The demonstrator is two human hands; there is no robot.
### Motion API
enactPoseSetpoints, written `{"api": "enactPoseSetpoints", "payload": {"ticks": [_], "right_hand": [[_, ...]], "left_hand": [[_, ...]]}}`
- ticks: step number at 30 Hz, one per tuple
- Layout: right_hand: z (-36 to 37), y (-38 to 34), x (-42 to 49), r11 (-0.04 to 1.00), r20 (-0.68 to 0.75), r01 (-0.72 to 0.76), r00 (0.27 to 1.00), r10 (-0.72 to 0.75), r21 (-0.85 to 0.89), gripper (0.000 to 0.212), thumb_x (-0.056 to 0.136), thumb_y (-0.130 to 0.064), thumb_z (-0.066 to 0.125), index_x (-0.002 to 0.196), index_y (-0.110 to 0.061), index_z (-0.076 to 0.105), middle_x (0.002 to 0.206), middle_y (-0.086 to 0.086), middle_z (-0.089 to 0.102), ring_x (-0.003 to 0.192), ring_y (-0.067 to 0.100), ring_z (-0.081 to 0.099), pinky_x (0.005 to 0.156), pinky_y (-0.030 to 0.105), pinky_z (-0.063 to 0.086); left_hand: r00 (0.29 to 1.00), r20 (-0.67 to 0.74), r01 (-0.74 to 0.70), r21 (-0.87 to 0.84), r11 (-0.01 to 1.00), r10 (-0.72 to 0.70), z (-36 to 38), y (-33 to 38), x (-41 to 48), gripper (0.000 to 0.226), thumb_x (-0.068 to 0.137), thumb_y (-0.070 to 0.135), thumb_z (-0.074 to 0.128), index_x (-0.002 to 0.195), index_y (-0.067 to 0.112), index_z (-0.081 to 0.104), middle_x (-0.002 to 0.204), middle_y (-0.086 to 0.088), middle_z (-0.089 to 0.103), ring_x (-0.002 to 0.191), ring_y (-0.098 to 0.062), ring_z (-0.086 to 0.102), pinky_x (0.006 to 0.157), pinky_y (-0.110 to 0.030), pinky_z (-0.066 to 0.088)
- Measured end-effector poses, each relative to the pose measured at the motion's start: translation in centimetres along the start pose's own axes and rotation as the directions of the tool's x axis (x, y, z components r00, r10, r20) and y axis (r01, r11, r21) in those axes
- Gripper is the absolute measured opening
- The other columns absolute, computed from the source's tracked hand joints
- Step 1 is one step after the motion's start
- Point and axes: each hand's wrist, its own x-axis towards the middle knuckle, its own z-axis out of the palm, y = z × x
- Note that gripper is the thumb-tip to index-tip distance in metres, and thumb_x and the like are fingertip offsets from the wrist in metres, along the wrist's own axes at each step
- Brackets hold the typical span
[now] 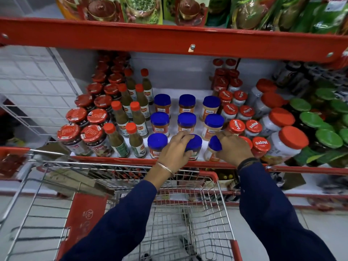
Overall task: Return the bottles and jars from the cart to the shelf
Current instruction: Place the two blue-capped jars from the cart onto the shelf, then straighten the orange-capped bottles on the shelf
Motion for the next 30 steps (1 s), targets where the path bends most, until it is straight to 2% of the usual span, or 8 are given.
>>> {"api": "enactPoseSetpoints", "payload": {"ticks": [3,6,12,14,18,22,28,30], "right_hand": [[-0.7,-3.3,-1.7,0.966,-0.114,0.088,0.992,-0.061,0.244,0.062,0.079,-0.025,0.068,0.134,-0.018,0.04,0.139,0.01,0.046,0.119,0.031,0.051,0.092,0.044,0.048],[-0.8,-7.9,-2.7,0.862,-0.221,0.289,0.952,-0.212,0.417,0.054,0.081,-0.029,0.067,0.131,-0.022,0.047,0.135,0.004,0.052,0.119,0.023,0.052,0.095,0.043,0.047],[1.0,-15.6,0.3,0.653,-0.202,0.346,0.936,-0.287,0.674,0.047,0.085,-0.02,0.065,0.129,-0.014,0.05,0.129,0.007,0.058,0.118,0.016,0.054,0.1,0.033,0.046],[1.4,-17.8,1.7,0.599,-0.176,0.304,0.948,-0.264,0.741,0.053,0.086,-0.016,0.064,0.135,-0.011,0.042,0.135,0.01,0.053,0.124,0.019,0.049,0.104,0.034,0.042],[2.6,-20.0,4.2,0.566,-0.094,0.257,0.949,-0.301,0.783,0.062,0.087,-0.009,0.061,0.142,-0.014,0.031,0.146,0.01,0.04,0.133,0.023,0.04,0.106,0.034,0.038],[3.8,-20.8,5.2,0.589,-0.105,0.269,0.949,-0.298,0.762,0.051,0.087,-0.002,0.057,0.134,-0.012,0.04,0.13,0.01,0.054,0.123,0.027,0.05,0.105,0.042,0.041],[4.5,-21.2,5.2,0.649,-0.199,0.294,0.956,-0.218,0.702,0.043,0.082,-0.012,0.066,0.121,-0.018,0.05,0.113,0.008,0.064,0.107,0.026,0.06,0.096,0.05,0.049],[4.7,-21.5,5.0,0.673,-0.235,0.298,0.954,-0.187,0.677,0.041,0.079,-0.017,0.07,0.116,-0.019,0.051,0.108,0.009,0.066,0.102,0.026,0.062,0.09,0.051,0.051]], "left_hand": [[0.991,-0.119,-0.073,-0.134,0.988,0.057,-1.7,-0.8,-3.3,0.038,0.088,0.024,0.052,0.125,0.013,0.048,0.129,-0.007,0.05,0.119,-0.016,0.047,0.098,-0.028,0.042],[0.963,-0.268,-0.076,-0.233,0.97,0.011,-3.7,-2.9,-6.7,0.027,0.089,0.016,0.056,0.116,0.012,0.055,0.118,-0.004,0.056,0.109,-0.011,0.053,0.093,-0.031,0.047],[0.784,-0.588,0.011,-0.308,0.951,-0.2,-9.7,-7.9,-9.1,0.03,0.084,0.008,0.055,0.114,0.014,0.052,0.113,0.0,0.05,0.103,-0.008,0.05,0.088,-0.02,0.043],[0.779,-0.568,0.083,-0.323,0.943,-0.263,-11.4,-10.1,-8.7,0.038,0.085,0.011,0.054,0.122,0.016,0.046,0.122,-0.001,0.045,0.113,-0.008,0.045,0.095,-0.02,0.039],[0.916,-0.363,0.091,-0.225,0.97,-0.17,-12.9,-13.4,-7.4,0.055,0.083,0.018,0.051,0.136,0.014,0.035,0.136,-0.003,0.038,0.127,-0.01,0.034,0.106,-0.019,0.027],[0.98,-0.127,0.111,-0.292,0.95,-0.154,-13.8,-15.1,-7.1,0.057,0.087,0.001,0.051,0.136,0.025,0.036,0.136,0.006,0.042,0.128,-0.015,0.042,0.104,-0.027,0.036],[0.976,-0.158,0.087,-0.337,0.938,-0.147,-14.1,-15.5,-6.9,0.048,0.085,0.003,0.059,0.128,0.02,0.046,0.116,0.005,0.055,0.106,-0.009,0.054,0.087,-0.008,0.041],[0.967,-0.202,0.082,-0.344,0.935,-0.158,-14.0,-15.4,-6.9,0.046,0.083,0.008,0.064,0.125,0.018,0.048,0.112,0.005,0.057,0.102,-0.008,0.055,0.083,-0.011,0.043]]}}
